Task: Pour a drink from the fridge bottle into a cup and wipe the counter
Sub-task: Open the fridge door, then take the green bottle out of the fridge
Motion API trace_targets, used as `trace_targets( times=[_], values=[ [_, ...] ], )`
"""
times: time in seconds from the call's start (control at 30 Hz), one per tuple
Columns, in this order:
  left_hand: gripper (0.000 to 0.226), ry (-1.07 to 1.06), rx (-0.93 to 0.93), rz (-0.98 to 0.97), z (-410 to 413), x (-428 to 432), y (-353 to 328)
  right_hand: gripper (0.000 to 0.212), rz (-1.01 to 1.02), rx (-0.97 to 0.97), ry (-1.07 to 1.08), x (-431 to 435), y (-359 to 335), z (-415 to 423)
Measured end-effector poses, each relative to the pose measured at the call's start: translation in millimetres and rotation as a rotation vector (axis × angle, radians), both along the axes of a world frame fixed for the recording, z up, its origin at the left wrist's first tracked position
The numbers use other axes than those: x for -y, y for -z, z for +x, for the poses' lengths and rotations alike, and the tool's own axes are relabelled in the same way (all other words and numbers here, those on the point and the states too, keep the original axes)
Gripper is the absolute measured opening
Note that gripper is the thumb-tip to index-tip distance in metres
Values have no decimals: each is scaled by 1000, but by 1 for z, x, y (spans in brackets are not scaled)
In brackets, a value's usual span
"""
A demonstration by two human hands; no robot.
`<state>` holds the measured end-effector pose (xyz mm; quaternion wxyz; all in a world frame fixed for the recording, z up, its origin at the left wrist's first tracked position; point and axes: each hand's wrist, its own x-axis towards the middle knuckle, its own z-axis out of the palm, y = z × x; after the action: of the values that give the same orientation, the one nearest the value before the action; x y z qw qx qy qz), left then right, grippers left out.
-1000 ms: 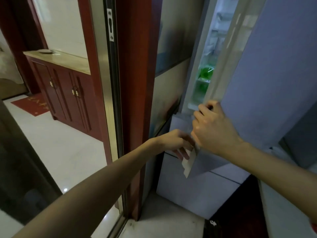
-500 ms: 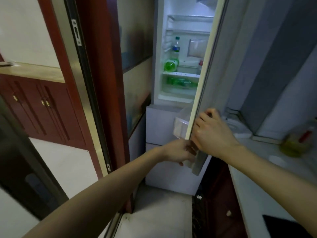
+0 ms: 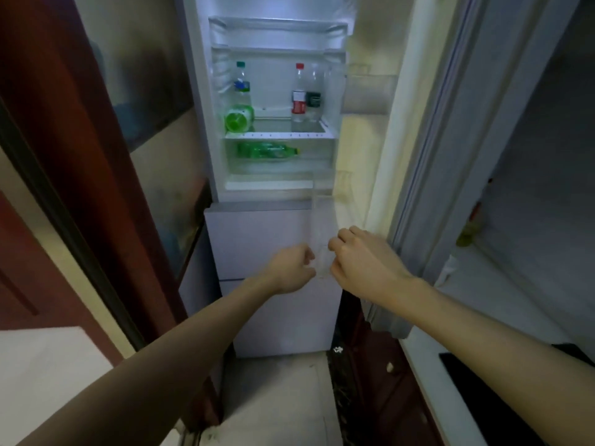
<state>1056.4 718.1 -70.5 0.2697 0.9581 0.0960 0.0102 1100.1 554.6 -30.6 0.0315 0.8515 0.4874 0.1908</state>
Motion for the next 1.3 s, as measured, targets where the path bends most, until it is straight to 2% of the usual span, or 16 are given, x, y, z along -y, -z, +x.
trace_targets(
  times=[0.07, 0.13, 0.33, 0.53, 0.63, 0.73, 0.87, 1.0, 1.17, 1.3],
  values=[
    [48, 45, -10, -38, 12, 4, 4, 33, 8, -50, 53, -5, 7, 10],
    [48, 103, 7, -60, 22, 10, 7, 35, 7, -101, 100, -8, 10, 15],
    [41, 263, 54, -86, 53, 12, 7, 29, -109, -35, 200, -1, 9, 25],
    [38, 382, 42, -25, 75, 17, 7, 19, -210, 5, 312, 4, -5, 37],
    [35, 427, 4, 99, 88, 6, 4, 39, -229, -37, 356, 0, -13, 55],
    [32, 375, -20, 150, 107, -12, -10, 38, -164, -95, 387, -9, -23, 78],
    [26, 259, -78, 208, 120, -44, -32, 23, -161, -174, 366, -30, -34, 112],
    [24, 161, -104, 292, 126, -79, -55, 28, -186, -232, 298, -61, -39, 145],
    [17, -4, -217, 394, 131, -147, -75, 30, -125, -289, 129, -133, -47, 188],
    [9, -5, -280, 319, 134, -171, -85, 21, -177, -305, 79, -156, -44, 194]
  ],
)
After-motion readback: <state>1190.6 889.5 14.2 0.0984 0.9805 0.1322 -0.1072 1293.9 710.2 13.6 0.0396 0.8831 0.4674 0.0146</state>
